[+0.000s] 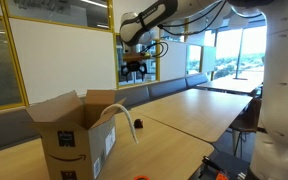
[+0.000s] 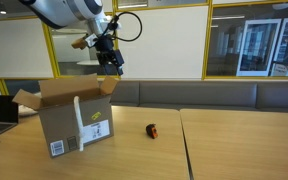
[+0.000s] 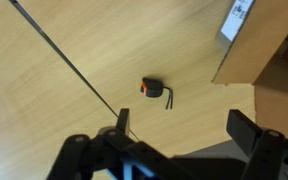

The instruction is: Put all the objects on the table into the box.

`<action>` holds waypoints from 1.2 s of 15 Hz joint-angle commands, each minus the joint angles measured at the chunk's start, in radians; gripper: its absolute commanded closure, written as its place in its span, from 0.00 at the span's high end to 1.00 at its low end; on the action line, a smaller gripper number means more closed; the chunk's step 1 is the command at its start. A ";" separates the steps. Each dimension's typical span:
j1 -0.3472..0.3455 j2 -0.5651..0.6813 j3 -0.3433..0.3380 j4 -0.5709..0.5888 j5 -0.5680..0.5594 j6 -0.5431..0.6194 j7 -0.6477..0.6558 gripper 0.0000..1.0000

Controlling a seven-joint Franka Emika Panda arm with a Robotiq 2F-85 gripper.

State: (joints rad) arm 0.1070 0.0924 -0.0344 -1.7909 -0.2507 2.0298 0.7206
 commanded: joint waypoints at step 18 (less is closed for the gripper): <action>-0.235 0.231 -0.012 -0.111 0.291 0.314 -0.915 1.00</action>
State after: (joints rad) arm -0.1061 0.2501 -0.0681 -1.9804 -0.0076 2.3664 -0.0640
